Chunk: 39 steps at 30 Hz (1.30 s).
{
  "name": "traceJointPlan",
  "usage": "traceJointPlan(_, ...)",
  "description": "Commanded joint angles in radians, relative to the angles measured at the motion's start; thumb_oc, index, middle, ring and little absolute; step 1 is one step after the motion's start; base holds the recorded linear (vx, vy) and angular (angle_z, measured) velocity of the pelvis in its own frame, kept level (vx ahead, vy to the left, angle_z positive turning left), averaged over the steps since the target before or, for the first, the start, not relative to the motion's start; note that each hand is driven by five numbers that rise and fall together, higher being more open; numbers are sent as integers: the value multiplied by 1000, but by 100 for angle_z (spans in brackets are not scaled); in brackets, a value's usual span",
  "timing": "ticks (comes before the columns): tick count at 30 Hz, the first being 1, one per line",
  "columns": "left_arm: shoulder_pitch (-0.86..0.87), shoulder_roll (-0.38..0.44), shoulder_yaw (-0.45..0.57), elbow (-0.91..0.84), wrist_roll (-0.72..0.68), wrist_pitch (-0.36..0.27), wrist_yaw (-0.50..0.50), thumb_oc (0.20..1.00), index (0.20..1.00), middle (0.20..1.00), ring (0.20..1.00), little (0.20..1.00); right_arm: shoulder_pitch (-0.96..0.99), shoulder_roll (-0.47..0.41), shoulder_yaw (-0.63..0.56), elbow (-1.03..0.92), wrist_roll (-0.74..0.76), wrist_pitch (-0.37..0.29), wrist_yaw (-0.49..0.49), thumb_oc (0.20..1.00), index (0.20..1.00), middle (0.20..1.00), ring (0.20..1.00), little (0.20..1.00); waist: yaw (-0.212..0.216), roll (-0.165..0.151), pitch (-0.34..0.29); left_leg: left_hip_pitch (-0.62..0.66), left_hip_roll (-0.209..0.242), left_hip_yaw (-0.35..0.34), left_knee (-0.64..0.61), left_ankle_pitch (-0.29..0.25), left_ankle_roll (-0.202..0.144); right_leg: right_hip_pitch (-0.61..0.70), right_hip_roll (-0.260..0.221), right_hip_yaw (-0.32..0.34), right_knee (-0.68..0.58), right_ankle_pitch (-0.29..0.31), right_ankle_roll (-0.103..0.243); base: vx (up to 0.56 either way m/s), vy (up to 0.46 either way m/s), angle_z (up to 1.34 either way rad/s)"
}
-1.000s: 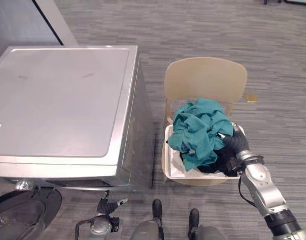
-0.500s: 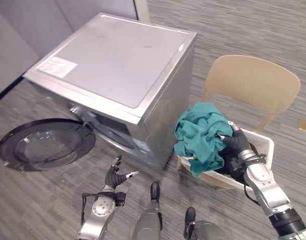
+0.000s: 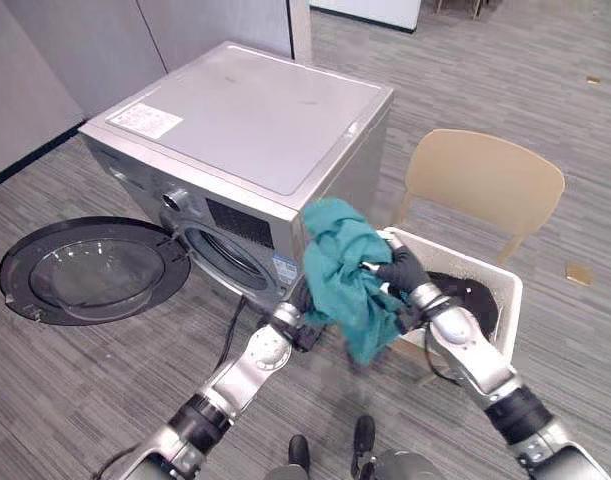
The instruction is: Grab the laundry basket,head to the washer,open it,put in the laundry and shut it.
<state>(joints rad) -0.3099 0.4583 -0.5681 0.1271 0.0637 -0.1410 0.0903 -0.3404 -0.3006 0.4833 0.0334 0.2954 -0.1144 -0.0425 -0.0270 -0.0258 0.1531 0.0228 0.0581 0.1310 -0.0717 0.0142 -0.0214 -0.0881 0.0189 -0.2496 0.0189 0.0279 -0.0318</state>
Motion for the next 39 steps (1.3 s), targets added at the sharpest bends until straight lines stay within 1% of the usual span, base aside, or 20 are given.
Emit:
traceJointPlan(1, -50, -6, -26, 36, 98, -31, 40, 1000, 1000, 1000, 1000, 1000, -51, 46, 12, 6, 96, -44, 23, 200, 200, 200, 200, 200, 8, -27, -70, -12, 5, 23, -16, -22, -44, 106, -83, 71, 2, -127, 131, 0, 41, 2)
traceJointPlan(3, -96, -20, -59, 62, 138, -24, 61, 1000, 1000, 1000, 1000, 1000, -48, 69, 43, 24, 142, -37, 30, 200, 200, 200, 200, 200, 6, -30, -75, -12, 4, 24, -16, -23, -44, 107, -84, 74, 3, -124, 133, -6, 24, -4)
traceJointPlan(4, -107, -31, -65, 74, 152, -22, 76, 649, 649, 649, 649, 649, -44, 79, 60, 34, 163, -34, 36, 200, 200, 200, 200, 200, 5, -31, -76, -12, 5, 25, -16, -22, -45, 107, -85, 75, 3, -123, 133, -9, 5, -8)
traceJointPlan(5, -118, -51, -65, 98, 146, -19, 89, 200, 200, 200, 200, 200, -37, 89, 75, 47, 184, -35, 43, 200, 200, 200, 200, 200, 5, -32, -77, -12, 5, 23, -16, -20, -45, 108, -85, 76, 3, -122, 133, -10, 4, -9)
traceJointPlan(6, -113, -60, -59, 105, 144, -17, 102, 200, 200, 200, 200, 200, -32, 93, 82, 44, 193, -28, 45, 200, 200, 200, 200, 200, 5, -34, -77, -11, 6, 24, -16, -19, -44, 109, -86, 77, 2, -120, 133, -11, 6, -5)
traceJointPlan(7, -111, -68, -54, 112, 143, -15, 112, 200, 200, 200, 200, 200, -21, 96, 93, 46, 202, -26, 51, 871, 871, 871, 871, 871, 4, -34, -77, -9, 6, 26, -16, -19, -44, 110, -86, 80, 1, -119, 133, 0, 0, 0)
traceJointPlan(8, -89, -73, -39, 108, 128, -16, 126, 200, 200, 200, 200, 200, 1, 95, 103, 42, 218, -24, 58, 1000, 1000, 1000, 1000, 1000, 4, -35, -79, -7, 7, 30, -16, -18, -45, 113, -86, 82, -3, -117, 134, 0, 0, 0)
traceJointPlan(12, -53, -74, -9, 100, 100, -14, 135, 200, 200, 200, 200, 200, 18, 88, 104, 43, 213, -21, 57, 1000, 1000, 1000, 1000, 1000, 5, -34, -81, -2, 9, 33, -16, -18, -45, 117, -85, 85, -8, -115, 133, 4, -8, -4)
traceJointPlan(15, 30, -66, 68, 85, 41, -6, 138, 200, 200, 200, 200, 200, 60, 39, 61, 33, 150, -15, 46, 1000, 1000, 1000, 1000, 1000, 8, -34, -85, 4, 11, 34, -16, -16, -46, 126, -83, 87, -17, -113, 131, -1, -25, -3)
traceJointPlan(16, 107, -57, 149, 79, -5, -2, 137, 200, 200, 200, 200, 200, 116, -35, -13, -1, 29, -16, 32, 1000, 1000, 1000, 1000, 1000, 10, -34, -84, 3, 13, 32, -16, -12, -47, 130, -81, 87, -28, -110, 131, 0, 0, 0)
traceJointPlan(17, 109, -57, 149, 78, -5, -2, 136, 200, 200, 200, 200, 200, 119, -36, -13, -3, 28, -15, 32, 1000, 1000, 1000, 1000, 1000, 10, -33, -85, 4, 14, 32, -16, -12, -48, 130, -81, 87, -28, -110, 131, -13, -33, 0)
traceJointPlan(19, 234, -43, 275, 92, -61, -1, 108, 200, 200, 200, 200, 200, 251, -142, -143, -45, -132, -14, 22, 1000, 1000, 1000, 1000, 1000, 11, -29, -79, 6, 16, 32, -16, -7, -46, 134, -79, 88, -39, -106, 133, 0, 0, 0)
traceJointPlan(22, 370, -48, 402, 152, -128, 11, 62, 200, 200, 200, 200, 200, 417, -190, -271, -1, -210, 4, 35, 1000, 1000, 1000, 1000, 1000, 7, -24, -72, 16, 19, 33, -16, -7, -47, 145, -76, 90, -46, -108, 133, 14, -21, -6)
traceJointPlan(23, 372, -48, 402, 151, -128, 11, 62, 200, 200, 200, 200, 200, 419, -190, -271, -2, -211, 4, 35, 1000, 1000, 1000, 1000, 1000, 7, -24, -73, 17, 19, 33, -16, -7, -47, 146, -76, 90, -47, -109, 133, 18, -18, -6)
traceJointPlan(28, 491, -63, 532, 259, -179, 25, 24, 200, 200, 200, 200, 200, 527, -171, -361, 194, -263, 24, 54, 1000, 1000, 1000, 1000, 1000, 2, -22, -62, 24, 23, 33, -16, 1, -47, 154, -70, 91, -46, -117, 127, 4, -11, -2)
traceJointPlan(32, 517, -81, 584, 355, -208, 43, 19, 200, 200, 200, 200, 200, 529, -151, -361, 326, -278, 34, 61, 1000, 1000, 1000, 1000, 1000, 9, -20, -47, 27, 24, 27, -9, 4, -45, 153, -67, 94, -35, -126, 121, -19, -22, -5)
traceJointPlan(36, 496, -81, 595, 428, -230, 53, 47, 200, 200, 200, 200, 200, 478, -138, -327, 397, -282, 41, 47, 1000, 1000, 1000, 1000, 1000, 31, -22, 4, -37, 25, 4, 72, -4, -43, 127, -71, 76, 7, -142, 111, -114, -38, -2)
traceJointPlan(37, 469, -79, 587, 451, -248, 47, 65, 200, 200, 200, 200, 200, 465, -132, -323, 394, -273, 38, 25, 1000, 1000, 1000, 1000, 1000, 47, -26, 39, -95, 25, -7, 126, -2, -48, 109, -81, 48, 21, -149, 104, -173, -46, 15)
traceJointPlan(38, 468, -79, 586, 451, -248, 47, 65, 200, 200, 200, 200, 200, 464, -131, -324, 395, -273, 37, 25, 1000, 1000, 1000, 1000, 1000, 44, -26, 38, -100, 24, -10, 131, -4, -48, 107, -81, 45, 22, -150, 104, -197, -58, 37)
traceJointPlan(39, 454, -79, 579, 448, -257, 42, 74, 200, 200, 200, 200, 200, 462, -129, -324, 393, -266, 36, 16, 1000, 1000, 1000, 1000, 1000, 51, -29, 58, -136, 25, -7, 167, -6, -53, 105, -91, 23, 22, -153, 101, -165, -51, 70)
